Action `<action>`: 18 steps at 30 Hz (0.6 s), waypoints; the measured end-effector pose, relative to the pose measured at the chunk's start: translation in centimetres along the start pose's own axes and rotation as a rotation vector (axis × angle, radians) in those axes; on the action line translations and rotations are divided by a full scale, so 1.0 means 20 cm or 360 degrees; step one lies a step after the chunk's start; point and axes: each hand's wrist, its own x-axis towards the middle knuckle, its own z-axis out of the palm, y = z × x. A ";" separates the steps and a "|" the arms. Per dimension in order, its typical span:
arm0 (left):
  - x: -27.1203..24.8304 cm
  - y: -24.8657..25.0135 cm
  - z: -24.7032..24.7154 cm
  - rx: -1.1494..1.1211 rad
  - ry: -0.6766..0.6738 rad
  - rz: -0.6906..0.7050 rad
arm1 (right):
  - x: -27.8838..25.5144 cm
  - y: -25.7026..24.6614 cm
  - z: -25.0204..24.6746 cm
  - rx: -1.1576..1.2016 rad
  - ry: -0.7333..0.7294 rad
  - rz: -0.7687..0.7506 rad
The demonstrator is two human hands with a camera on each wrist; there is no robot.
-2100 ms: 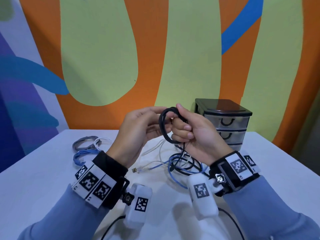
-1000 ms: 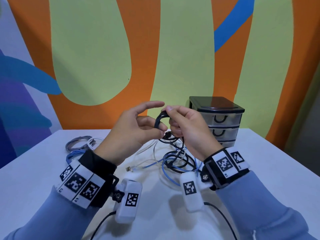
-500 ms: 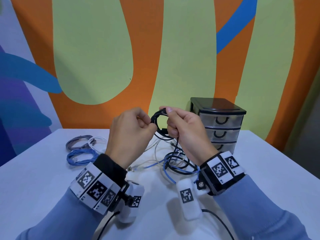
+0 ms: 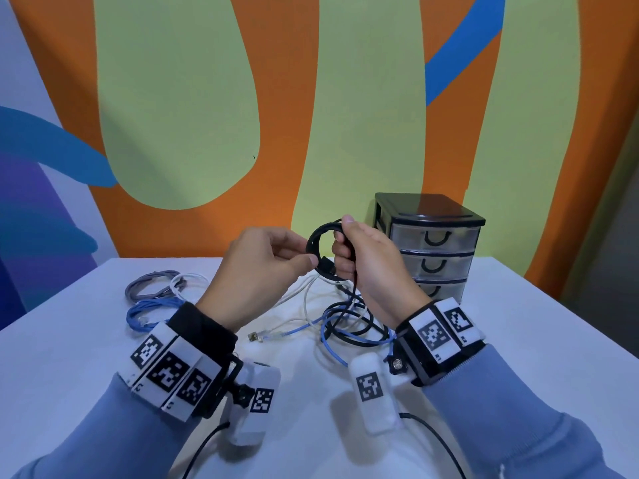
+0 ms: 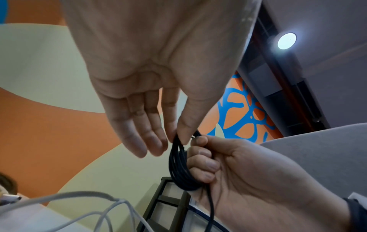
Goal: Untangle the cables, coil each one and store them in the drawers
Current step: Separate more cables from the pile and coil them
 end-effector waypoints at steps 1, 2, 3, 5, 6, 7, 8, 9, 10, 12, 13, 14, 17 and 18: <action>0.00 0.00 0.00 0.0028 0.0021 0.0004 | 0.00 0.00 0.00 -0.0002 0.0009 0.0005; 0.00 0.00 0.01 0.0065 0.0076 0.0021 | 0.00 0.00 0.01 -0.0005 0.0021 0.0005; 0.00 0.00 0.01 0.0117 0.0142 0.0055 | 0.00 0.01 0.02 -0.0004 0.0042 0.0002; 0.00 0.00 0.01 0.0197 0.0228 0.0153 | 0.00 0.02 0.03 -0.0019 0.0111 -0.0006; 0.00 0.00 0.01 0.0199 0.0231 0.0213 | 0.00 0.02 0.03 -0.0057 0.0146 -0.0008; 0.00 0.00 0.01 0.0216 0.0216 0.0279 | 0.00 0.03 0.03 -0.0112 0.0172 -0.0003; -0.01 0.00 0.01 0.0267 0.0188 0.0348 | 0.00 0.04 0.03 -0.0175 0.0184 0.0010; -0.01 -0.01 0.01 0.0345 0.0149 0.0418 | 0.00 0.04 0.03 -0.0248 0.0183 0.0021; -0.01 -0.02 0.01 0.0442 0.0102 0.0479 | 0.01 0.05 0.02 -0.0326 0.0179 0.0022; 0.00 -0.03 0.01 0.0696 0.0028 0.0577 | 0.01 0.06 0.01 -0.0461 0.0190 -0.0011; 0.00 -0.03 0.01 0.0811 0.0001 0.0632 | 0.01 0.07 0.01 -0.0497 0.0200 -0.0030; 0.00 -0.03 0.00 0.0880 -0.0013 0.0690 | 0.01 0.07 0.00 -0.0507 0.0207 -0.0041; 0.00 -0.01 0.00 0.0667 -0.0056 0.0745 | 0.01 0.04 -0.01 -0.0404 0.0194 -0.0023; -0.01 0.00 -0.01 0.0450 -0.0093 0.0669 | 0.01 0.02 -0.01 -0.0364 0.0189 0.0002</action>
